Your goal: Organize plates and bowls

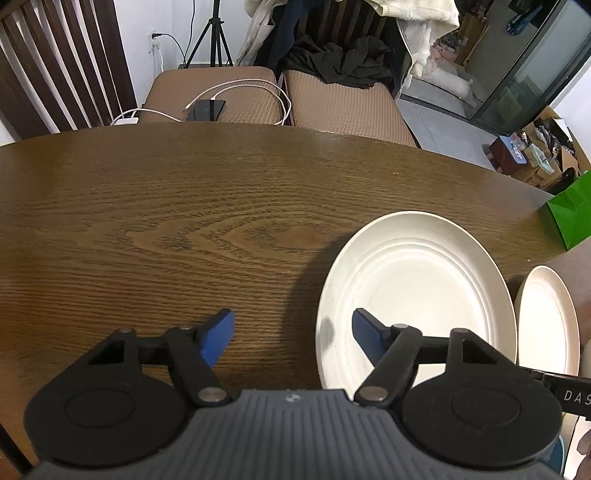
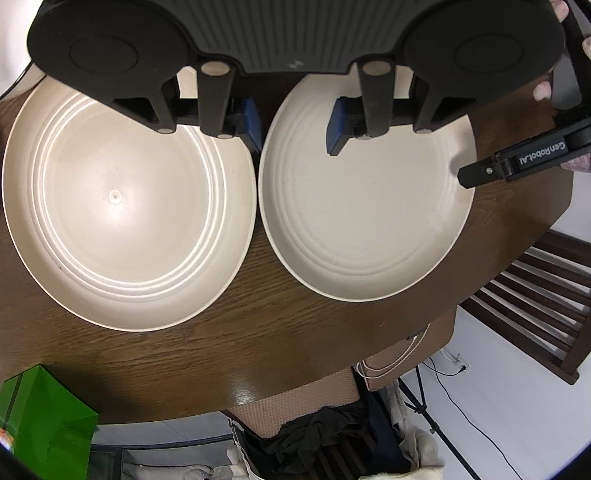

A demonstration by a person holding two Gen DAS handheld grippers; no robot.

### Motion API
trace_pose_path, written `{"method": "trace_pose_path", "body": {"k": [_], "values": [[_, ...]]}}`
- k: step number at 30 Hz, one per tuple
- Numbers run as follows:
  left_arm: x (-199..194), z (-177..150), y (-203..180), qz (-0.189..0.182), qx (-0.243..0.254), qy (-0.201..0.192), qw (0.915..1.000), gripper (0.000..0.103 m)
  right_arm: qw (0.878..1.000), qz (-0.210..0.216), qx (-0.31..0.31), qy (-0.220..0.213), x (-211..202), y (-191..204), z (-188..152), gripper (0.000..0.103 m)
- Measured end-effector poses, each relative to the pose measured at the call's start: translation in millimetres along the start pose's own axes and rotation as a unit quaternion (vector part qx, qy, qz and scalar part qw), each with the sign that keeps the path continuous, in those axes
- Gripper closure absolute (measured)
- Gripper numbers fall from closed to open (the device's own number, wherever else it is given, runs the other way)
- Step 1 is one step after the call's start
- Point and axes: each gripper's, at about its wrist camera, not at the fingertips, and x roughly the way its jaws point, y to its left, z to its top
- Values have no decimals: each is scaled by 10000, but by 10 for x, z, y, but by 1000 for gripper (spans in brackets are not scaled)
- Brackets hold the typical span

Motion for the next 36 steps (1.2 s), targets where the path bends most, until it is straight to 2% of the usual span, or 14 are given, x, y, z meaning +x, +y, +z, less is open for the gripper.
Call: {"method": "trace_pose_path", "body": {"k": [2, 4, 6, 9, 11, 13, 25, 36], "values": [[24, 15, 3, -65, -18, 0, 10000, 38, 10000, -20, 8, 4, 20, -3, -2, 67], [42, 16, 3, -144, -22, 2, 9999, 49, 10000, -59, 21, 15, 22, -11, -21, 71], [60, 10, 0, -237, -12, -3, 9997, 56, 10000, -64, 54, 15, 34, -23, -16, 75], [91, 3, -18, -292, 22, -27, 9996, 62, 9999, -69, 81, 33, 61, -25, -20, 83], [108, -1, -24, -364, 41, -18, 9993, 72, 9999, -43, 107, 53, 79, -45, -25, 86], [124, -3, -19, -424, 32, 16, 9991, 89, 9999, -36, 121, 70, 93, -57, -33, 90], [86, -17, -81, -274, 221, -160, 9993, 90, 9999, -101, 18, -75, 81, 17, -63, 91], [-114, -3, -36, -260, 222, -346, 9988, 90, 9997, -39, -142, -218, -43, 55, -78, 91]]}}
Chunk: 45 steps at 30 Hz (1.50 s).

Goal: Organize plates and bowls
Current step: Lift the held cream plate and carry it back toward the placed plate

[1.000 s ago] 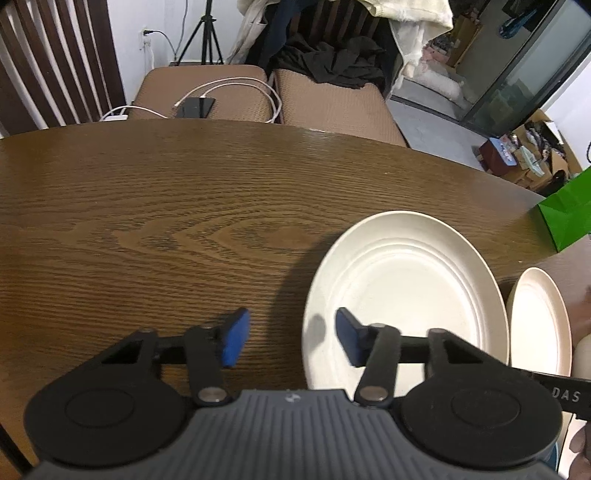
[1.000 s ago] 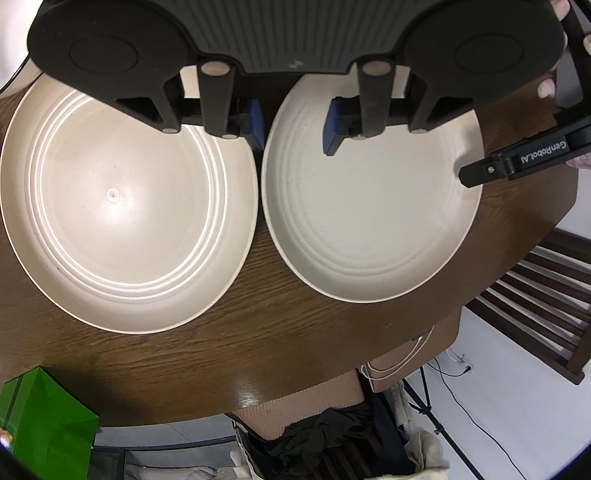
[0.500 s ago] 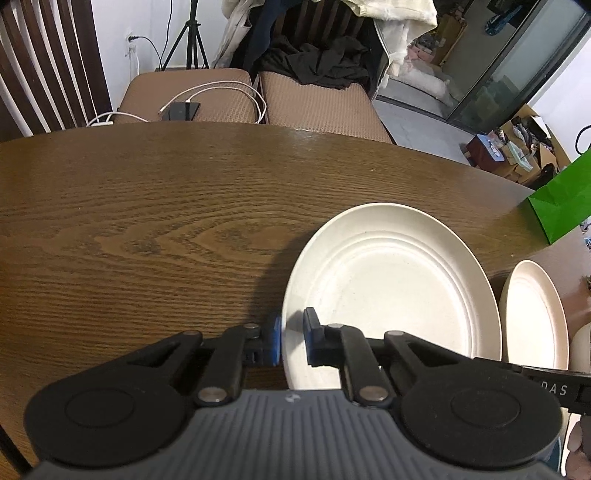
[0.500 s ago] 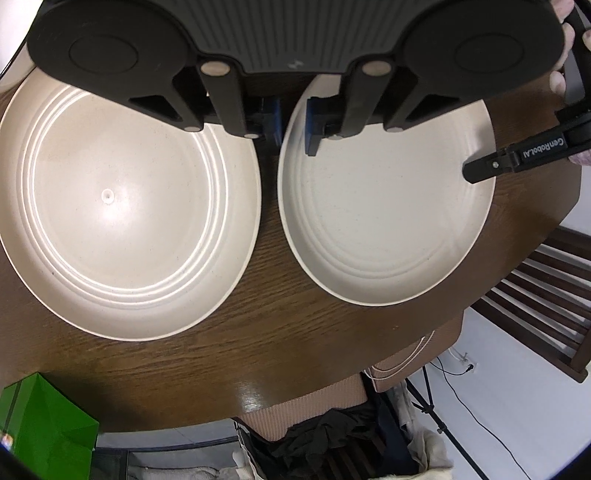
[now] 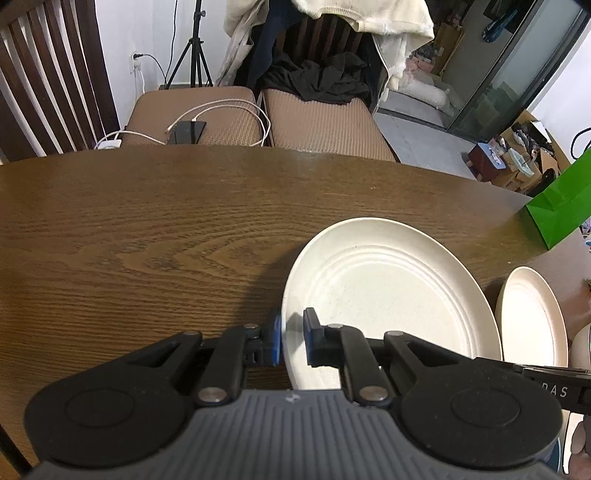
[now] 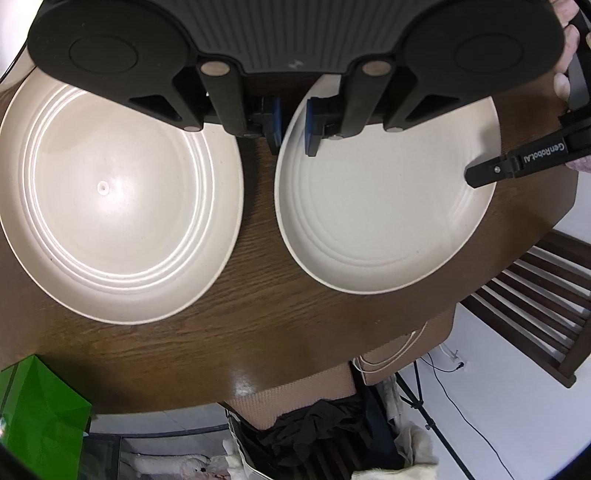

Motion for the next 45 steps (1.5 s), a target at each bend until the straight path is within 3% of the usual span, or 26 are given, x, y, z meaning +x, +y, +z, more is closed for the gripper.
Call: {"method": "trace_pose_path", "body": {"k": [29, 45], "values": [[-903, -122, -19, 186, 109, -524, 9984, 90, 9976, 223, -440, -479, -688, 381, -232, 91], [-1410, -407, -109, 291, 65, -771, 9966, 90, 9953, 366, -604, -669, -1123, 375, -513, 90]]}}
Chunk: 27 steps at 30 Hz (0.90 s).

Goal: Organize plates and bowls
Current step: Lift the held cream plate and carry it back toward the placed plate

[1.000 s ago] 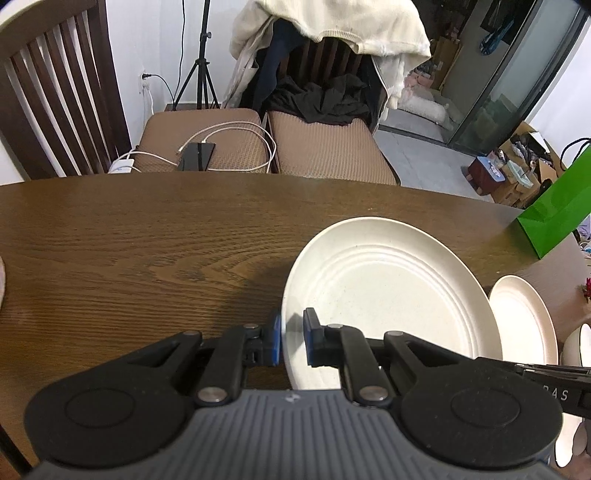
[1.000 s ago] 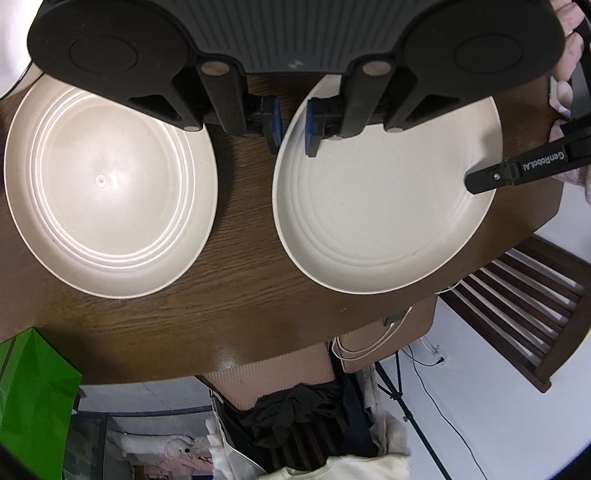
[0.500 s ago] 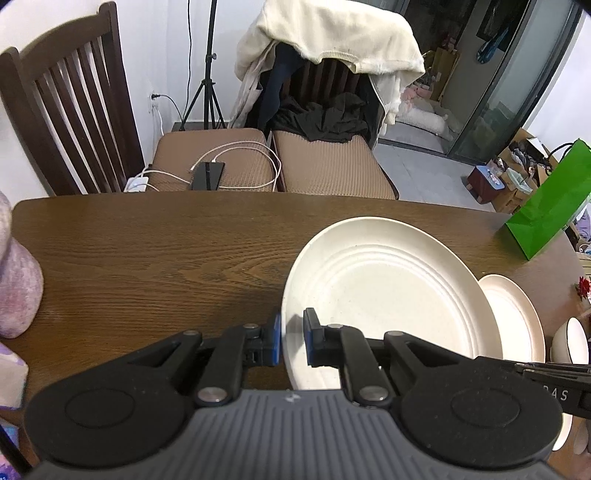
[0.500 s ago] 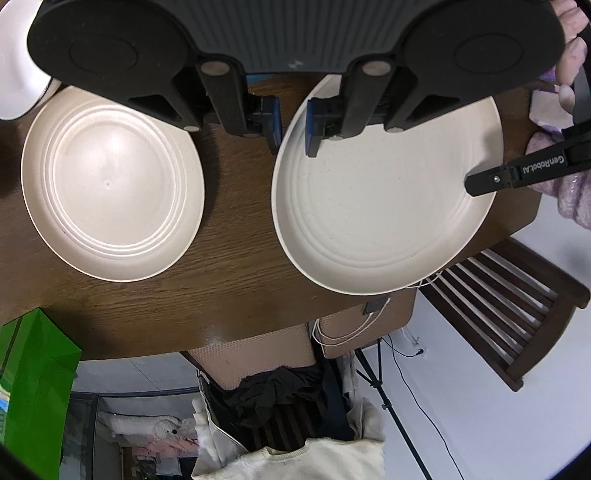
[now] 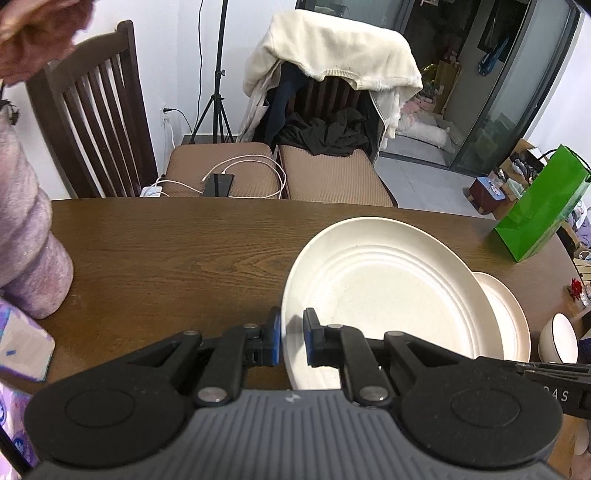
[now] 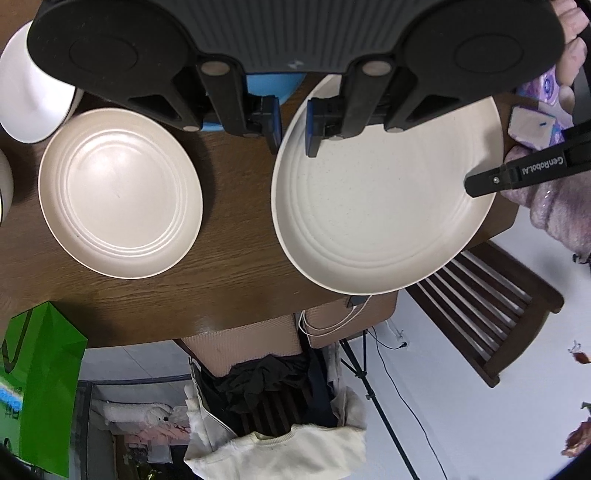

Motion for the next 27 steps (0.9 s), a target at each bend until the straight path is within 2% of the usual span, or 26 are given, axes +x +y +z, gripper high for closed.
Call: {"method": "trace_pose_path", "body": {"k": [27], "values": [[-1002, -653, -183, 197, -160, -273, 9993, 90, 9989, 198, -398, -177, -907, 22, -662, 90]]}}
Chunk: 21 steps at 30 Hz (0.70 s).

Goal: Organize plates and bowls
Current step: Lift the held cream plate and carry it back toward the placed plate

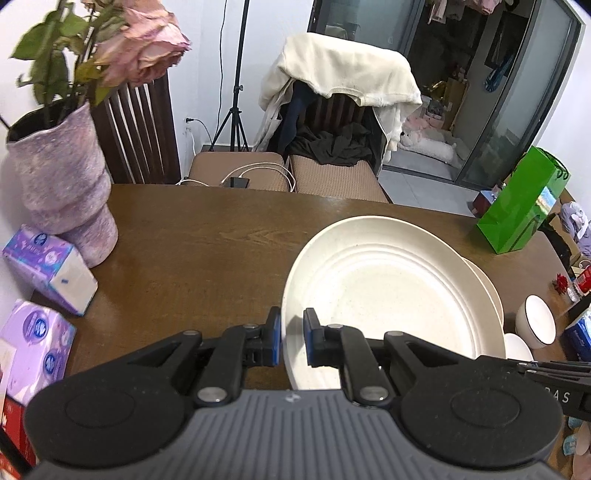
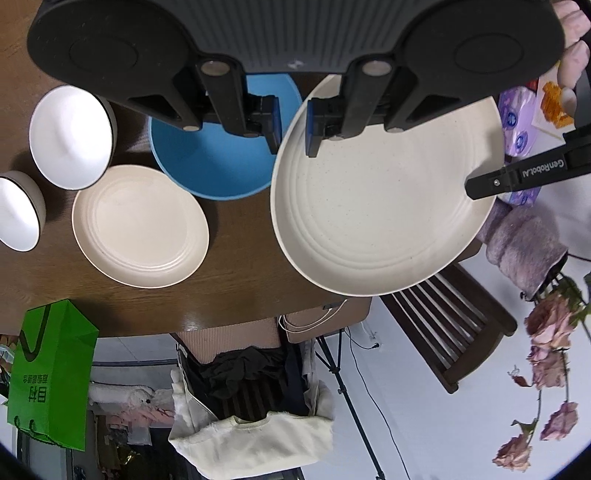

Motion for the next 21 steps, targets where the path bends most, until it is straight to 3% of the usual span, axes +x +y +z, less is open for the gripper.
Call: {"method": "trace_pose_path", "body": {"k": [21], "values": [[-918, -724, -184, 122, -140, -137, 9997, 90, 9995, 132, -252, -149, -815, 32, -703, 90]]}}
